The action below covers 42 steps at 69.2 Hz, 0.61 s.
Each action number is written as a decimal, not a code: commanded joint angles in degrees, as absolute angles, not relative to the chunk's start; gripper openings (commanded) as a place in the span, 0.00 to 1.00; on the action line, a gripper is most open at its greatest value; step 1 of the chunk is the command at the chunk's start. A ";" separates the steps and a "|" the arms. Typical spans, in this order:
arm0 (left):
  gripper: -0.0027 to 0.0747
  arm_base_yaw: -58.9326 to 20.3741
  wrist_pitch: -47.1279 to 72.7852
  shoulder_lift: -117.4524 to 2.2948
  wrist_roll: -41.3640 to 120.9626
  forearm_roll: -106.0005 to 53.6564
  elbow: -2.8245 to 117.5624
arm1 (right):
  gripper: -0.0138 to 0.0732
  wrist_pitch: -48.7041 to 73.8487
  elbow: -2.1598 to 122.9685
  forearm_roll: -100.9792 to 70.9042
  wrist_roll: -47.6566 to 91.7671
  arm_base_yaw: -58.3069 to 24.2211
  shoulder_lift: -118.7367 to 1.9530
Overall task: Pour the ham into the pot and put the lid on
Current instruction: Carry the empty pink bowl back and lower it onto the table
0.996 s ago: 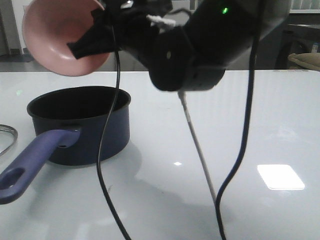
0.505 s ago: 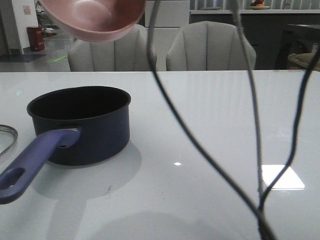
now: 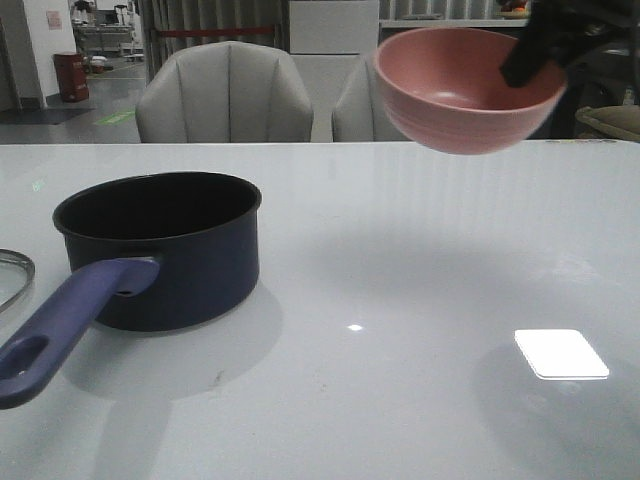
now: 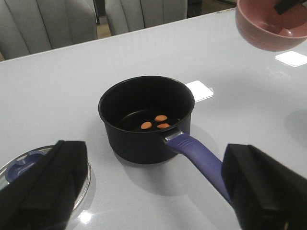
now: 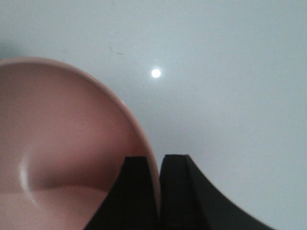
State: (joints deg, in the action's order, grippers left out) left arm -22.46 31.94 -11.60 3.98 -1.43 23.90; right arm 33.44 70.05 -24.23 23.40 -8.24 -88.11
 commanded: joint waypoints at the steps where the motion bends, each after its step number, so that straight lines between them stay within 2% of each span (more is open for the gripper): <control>1: 0.82 -23.01 27.81 -12.11 3.72 -1.64 25.45 | 0.31 34.91 71.61 -24.12 23.20 -4.41 -87.08; 10: 0.82 -23.01 27.81 -12.11 3.72 -1.64 25.45 | 0.31 38.69 71.61 -23.94 23.20 -2.56 -90.59; 42: 0.82 -23.01 27.81 -12.11 3.72 -1.64 25.45 | 0.32 36.53 71.66 -25.09 23.20 -2.56 -100.68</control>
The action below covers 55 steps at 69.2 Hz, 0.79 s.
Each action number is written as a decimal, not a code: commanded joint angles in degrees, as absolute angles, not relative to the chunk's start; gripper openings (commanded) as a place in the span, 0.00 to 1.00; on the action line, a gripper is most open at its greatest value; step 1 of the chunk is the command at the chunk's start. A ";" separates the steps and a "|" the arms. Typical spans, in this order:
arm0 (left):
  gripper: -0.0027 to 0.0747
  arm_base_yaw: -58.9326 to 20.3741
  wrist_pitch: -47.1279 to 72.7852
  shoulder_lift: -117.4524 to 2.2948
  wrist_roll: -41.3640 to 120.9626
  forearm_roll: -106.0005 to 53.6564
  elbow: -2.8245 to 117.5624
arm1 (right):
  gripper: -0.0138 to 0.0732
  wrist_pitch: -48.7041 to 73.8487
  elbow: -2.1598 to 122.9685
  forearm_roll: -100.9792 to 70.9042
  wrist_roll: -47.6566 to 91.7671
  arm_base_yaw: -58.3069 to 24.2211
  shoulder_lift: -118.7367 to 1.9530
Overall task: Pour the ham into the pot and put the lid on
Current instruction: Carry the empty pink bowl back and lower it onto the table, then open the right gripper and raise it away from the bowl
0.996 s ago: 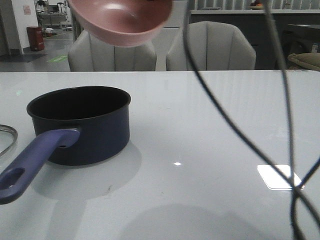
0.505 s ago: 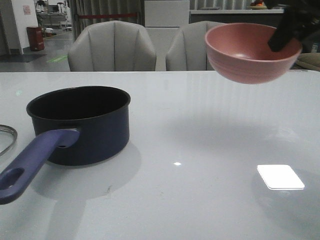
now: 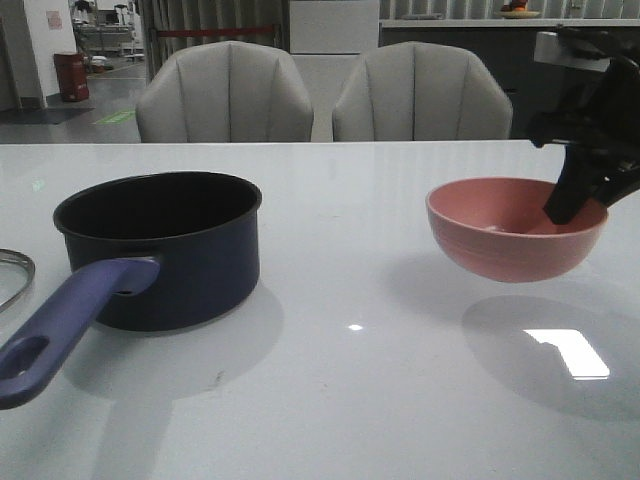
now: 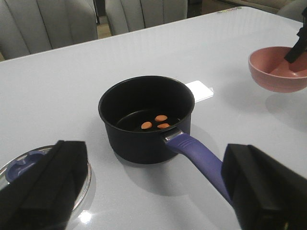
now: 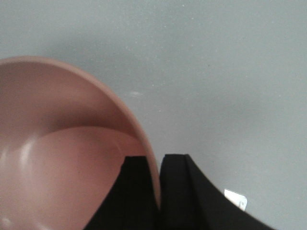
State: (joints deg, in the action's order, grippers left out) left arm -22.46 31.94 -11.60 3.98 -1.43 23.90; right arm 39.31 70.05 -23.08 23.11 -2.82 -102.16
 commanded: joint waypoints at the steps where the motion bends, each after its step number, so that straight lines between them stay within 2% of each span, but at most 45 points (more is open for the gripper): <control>1: 0.82 -23.01 27.81 -12.11 3.72 -1.64 25.45 | 0.32 36.38 71.66 -25.09 23.20 -2.56 -100.96; 8: 0.82 -23.01 27.81 -12.11 3.72 -1.64 25.45 | 0.35 35.59 71.66 -25.09 23.20 -2.56 -102.09; 23: 0.82 -23.01 27.81 -12.11 3.72 -1.64 25.45 | 0.56 35.35 71.72 -25.09 23.20 -2.56 -103.35; 32: 0.82 -23.01 27.81 -12.11 3.72 -1.64 25.45 | 0.64 35.66 71.75 -25.04 23.20 -2.56 -102.64; 55: 0.82 -23.01 27.81 -12.11 3.72 -1.64 25.45 | 0.64 36.69 71.11 -22.51 23.94 -2.56 -89.87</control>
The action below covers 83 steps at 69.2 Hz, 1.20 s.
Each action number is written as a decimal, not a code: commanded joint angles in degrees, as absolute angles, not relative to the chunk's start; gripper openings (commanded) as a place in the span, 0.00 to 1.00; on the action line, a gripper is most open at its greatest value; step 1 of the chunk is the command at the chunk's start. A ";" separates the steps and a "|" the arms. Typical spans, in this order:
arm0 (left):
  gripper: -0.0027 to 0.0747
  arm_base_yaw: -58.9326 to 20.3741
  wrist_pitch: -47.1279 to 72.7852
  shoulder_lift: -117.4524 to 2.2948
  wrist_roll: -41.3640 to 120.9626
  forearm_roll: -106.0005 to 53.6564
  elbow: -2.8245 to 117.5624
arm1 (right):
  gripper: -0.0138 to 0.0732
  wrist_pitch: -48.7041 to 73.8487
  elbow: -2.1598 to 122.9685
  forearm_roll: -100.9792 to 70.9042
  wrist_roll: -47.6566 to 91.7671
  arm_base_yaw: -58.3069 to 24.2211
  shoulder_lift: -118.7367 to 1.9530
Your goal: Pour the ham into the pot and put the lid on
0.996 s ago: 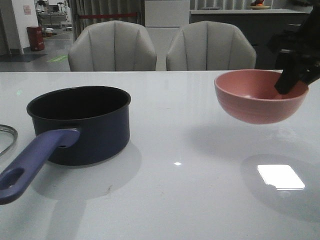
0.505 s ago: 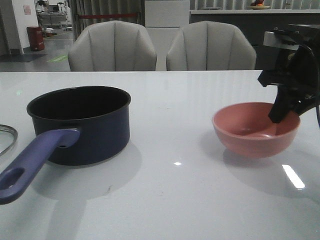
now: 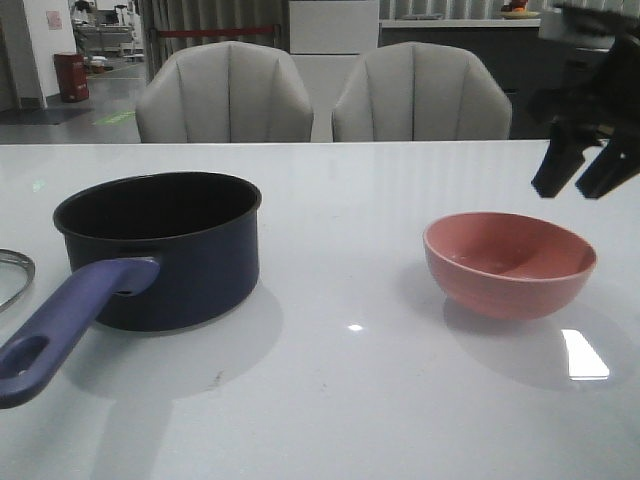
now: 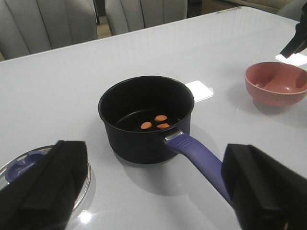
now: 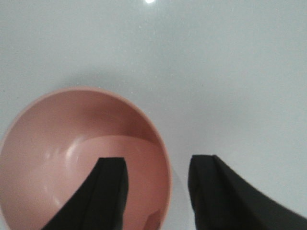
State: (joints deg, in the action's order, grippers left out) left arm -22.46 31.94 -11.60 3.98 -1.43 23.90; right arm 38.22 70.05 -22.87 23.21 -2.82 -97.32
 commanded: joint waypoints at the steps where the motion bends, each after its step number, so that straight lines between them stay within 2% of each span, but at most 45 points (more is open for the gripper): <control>1: 0.82 -23.01 27.81 -12.11 3.72 -1.64 25.45 | 0.64 36.43 70.77 -22.51 23.94 -2.56 -89.06; 19: 0.82 -23.01 27.81 -12.11 3.72 -1.64 25.45 | 0.64 22.59 59.24 -22.91 23.94 -5.03 -71.15; 34: 0.82 -23.01 27.81 -12.11 3.72 -1.64 25.45 | 0.64 8.81 44.82 -23.30 23.94 -10.94 -54.06; 58: 0.82 -23.01 27.01 -12.11 3.72 -1.64 25.45 | 0.64 5.50 25.19 -23.66 23.94 -12.93 -26.08; 70: 0.82 -23.01 27.01 -12.11 3.72 -1.64 25.45 | 0.64 9.06 17.36 -24.41 23.94 -12.93 -12.11; 83: 0.82 -23.01 27.01 -12.11 3.72 -1.64 25.45 | 0.64 7.60 12.14 -24.60 23.94 -12.93 -4.32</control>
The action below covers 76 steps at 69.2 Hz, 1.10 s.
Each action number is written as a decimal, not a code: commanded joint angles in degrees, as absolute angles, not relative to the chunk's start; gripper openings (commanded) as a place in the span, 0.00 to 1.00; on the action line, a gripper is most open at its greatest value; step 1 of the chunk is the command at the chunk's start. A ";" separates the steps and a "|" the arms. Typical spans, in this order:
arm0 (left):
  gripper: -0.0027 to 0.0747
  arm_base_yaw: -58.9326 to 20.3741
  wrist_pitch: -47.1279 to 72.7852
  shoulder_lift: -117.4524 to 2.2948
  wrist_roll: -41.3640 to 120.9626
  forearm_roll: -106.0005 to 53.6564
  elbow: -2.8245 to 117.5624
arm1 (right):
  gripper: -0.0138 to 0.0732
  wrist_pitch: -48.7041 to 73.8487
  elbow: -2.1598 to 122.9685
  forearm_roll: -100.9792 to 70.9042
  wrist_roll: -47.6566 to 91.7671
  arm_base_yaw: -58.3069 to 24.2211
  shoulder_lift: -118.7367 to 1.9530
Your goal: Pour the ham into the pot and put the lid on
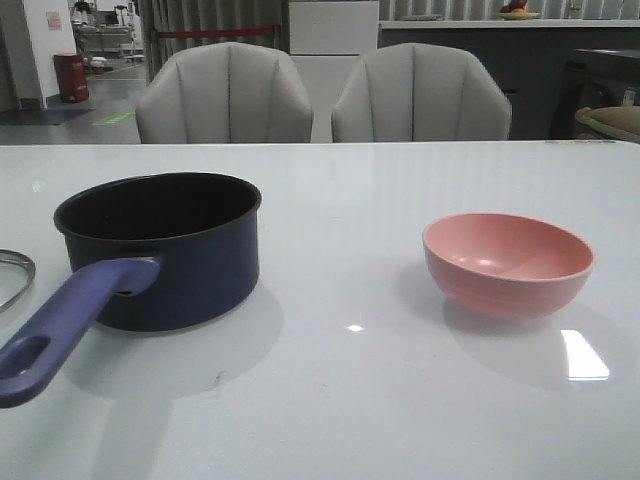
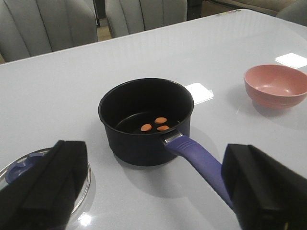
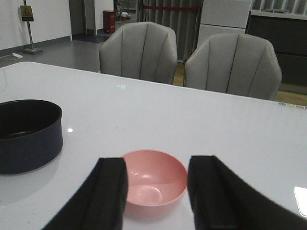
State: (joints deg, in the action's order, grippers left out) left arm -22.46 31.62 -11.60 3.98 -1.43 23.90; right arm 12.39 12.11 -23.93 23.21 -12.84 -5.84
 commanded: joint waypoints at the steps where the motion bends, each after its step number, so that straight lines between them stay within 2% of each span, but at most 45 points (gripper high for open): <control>1: 0.82 -23.01 27.01 -12.11 3.72 -1.75 25.45 | 0.64 7.69 11.82 -24.60 23.94 -12.93 -4.09; 8: 0.82 -23.01 27.01 -12.11 3.72 -1.75 25.45 | 0.64 7.37 10.42 -24.60 23.94 -12.93 -3.97; 12: 0.82 -23.01 27.01 -12.11 3.72 -1.75 25.45 | 0.60 6.89 9.82 -24.60 23.94 -12.93 -3.97; 17: 0.82 -23.01 27.01 -12.11 3.72 -1.75 25.45 | 0.48 6.75 9.52 -24.60 23.94 -12.93 -3.97; 22: 0.82 -23.01 27.01 -12.11 3.72 -1.75 25.45 | 0.30 7.38 9.52 -24.60 23.94 -12.93 -3.97; 23: 0.82 -23.01 27.01 -12.11 3.72 -1.75 25.45 | 0.29 7.37 9.52 -24.65 23.94 -12.93 -3.97; 28: 0.82 -23.01 27.01 -12.11 3.72 -1.75 25.45 | 0.34 7.32 9.52 -24.68 23.87 -12.93 -3.97; 44: 0.82 -20.84 26.52 -14.29 -1.86 1.79 28.86 | 0.34 7.02 9.52 -24.68 23.87 -12.93 -3.97; 55: 0.89 -18.71 29.20 -21.69 -15.86 16.94 35.40 | 0.34 7.02 9.52 -24.68 23.92 -12.93 -3.97; 66: 0.89 -18.63 33.49 -30.74 -24.78 29.60 40.32 | 0.34 7.02 9.52 -24.68 23.92 -12.93 -3.97; 76: 0.89 -18.63 34.66 -38.85 -28.27 31.31 43.94 | 0.34 7.02 9.52 -24.68 23.92 -12.93 -3.97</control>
